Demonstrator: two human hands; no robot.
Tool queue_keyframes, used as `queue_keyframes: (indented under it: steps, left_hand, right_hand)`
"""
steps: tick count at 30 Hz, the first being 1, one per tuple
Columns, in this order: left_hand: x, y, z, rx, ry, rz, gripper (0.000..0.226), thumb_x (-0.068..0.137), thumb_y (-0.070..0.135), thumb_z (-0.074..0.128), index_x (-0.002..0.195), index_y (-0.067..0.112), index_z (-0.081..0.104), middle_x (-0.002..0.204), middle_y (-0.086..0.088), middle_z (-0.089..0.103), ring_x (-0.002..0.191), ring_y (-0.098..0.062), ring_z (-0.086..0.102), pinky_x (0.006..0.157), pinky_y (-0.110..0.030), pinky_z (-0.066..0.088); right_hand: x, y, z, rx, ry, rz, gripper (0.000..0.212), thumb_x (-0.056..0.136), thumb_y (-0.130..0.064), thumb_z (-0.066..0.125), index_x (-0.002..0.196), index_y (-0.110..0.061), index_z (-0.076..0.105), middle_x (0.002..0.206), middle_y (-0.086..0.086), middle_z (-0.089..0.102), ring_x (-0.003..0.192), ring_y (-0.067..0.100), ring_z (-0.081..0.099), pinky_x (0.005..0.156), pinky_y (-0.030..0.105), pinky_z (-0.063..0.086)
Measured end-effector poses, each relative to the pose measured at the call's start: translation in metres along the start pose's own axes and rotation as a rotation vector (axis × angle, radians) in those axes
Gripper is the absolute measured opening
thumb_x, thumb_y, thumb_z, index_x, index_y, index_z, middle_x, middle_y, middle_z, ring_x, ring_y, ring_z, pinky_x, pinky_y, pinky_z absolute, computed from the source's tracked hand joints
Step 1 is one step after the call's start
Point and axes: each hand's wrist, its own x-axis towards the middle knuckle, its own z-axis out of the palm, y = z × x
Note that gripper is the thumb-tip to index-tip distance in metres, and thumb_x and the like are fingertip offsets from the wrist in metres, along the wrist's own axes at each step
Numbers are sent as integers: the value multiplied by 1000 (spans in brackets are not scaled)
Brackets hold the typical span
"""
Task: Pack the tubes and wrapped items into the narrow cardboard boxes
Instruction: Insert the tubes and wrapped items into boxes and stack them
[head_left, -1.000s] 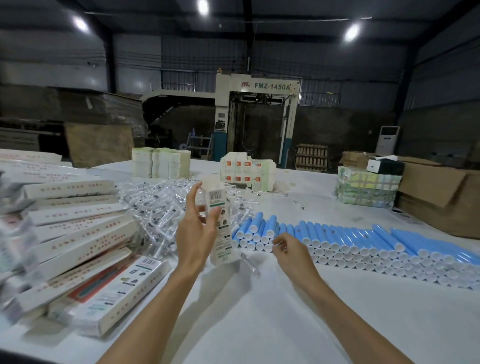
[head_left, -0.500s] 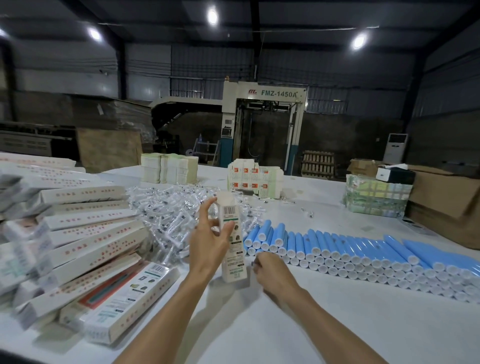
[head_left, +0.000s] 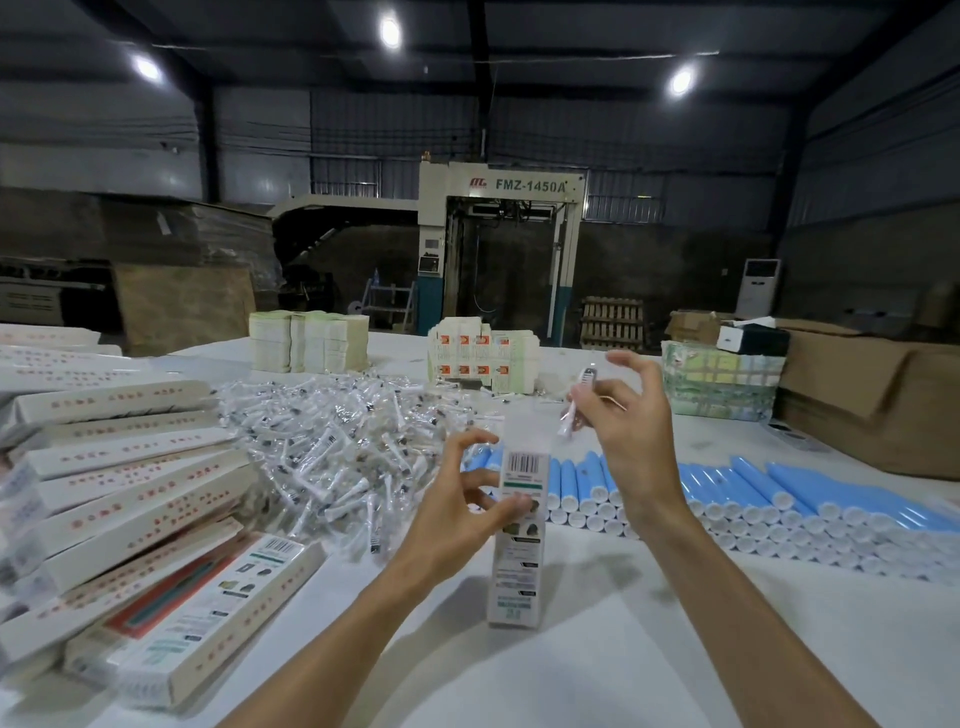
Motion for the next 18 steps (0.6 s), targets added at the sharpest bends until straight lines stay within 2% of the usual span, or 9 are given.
queue_keyframes:
  steps: [2,5,9,11,13,15,18]
  left_hand:
    - [-1,0,5,-35,-17,8,71,88,45,87,137,39,36,108,1,82,85,-20,74,84,-44,66]
    - [-3,-1,10,-66,-12,19,80,82,51,90,140,39,37,107,-5,81,84,-25,70,89,-58,63]
    - [-3,-1,9,-48,-14,45,83,80,59,89,142,41,36,106,-4,81,81,-17,71,89,-55,64]
    - [-3,-2,9,-54,-17,49,81,83,56,88,142,42,35,105,-3,82,80,-16,72,87,-49,65]
    - [-3,-2,10,-71,-15,52,82,82,51,88,143,45,34,105,-1,82,80,-19,75,82,-38,65]
    - [-3,-2,10,-93,-2,48,85,80,49,89,143,47,33,103,1,82,80,-22,76,79,-29,62]
    - [-3,-3,10,-106,13,48,85,79,48,89,142,48,33,96,7,81,78,-19,77,78,-25,59]
  right_hand:
    - [1,-8,6,-6,-33,-70,45,98,-13,72,136,-27,51,91,1,77,81,17,76,77,16,55]
    - [1,-9,16,-81,-71,-130,31,98,-9,72,125,-20,62,89,-4,74,83,17,75,74,26,60]
    - [-4,4,22,-257,-124,-87,21,97,-7,70,112,-20,63,88,-4,71,78,21,74,75,45,64]
    - [-7,8,22,-282,-145,-51,22,96,-5,70,110,-20,62,96,-2,70,77,22,75,74,48,64]
    - [-7,10,20,-298,-164,-50,22,95,-5,72,107,-21,62,97,-1,68,78,20,74,74,44,65]
    - [-5,10,18,-365,-212,-74,22,92,-8,76,104,-22,64,95,-1,69,81,16,72,76,34,63]
    - [-4,10,19,-452,-293,-85,19,88,-15,81,101,-22,69,92,-6,70,86,7,67,76,15,53]
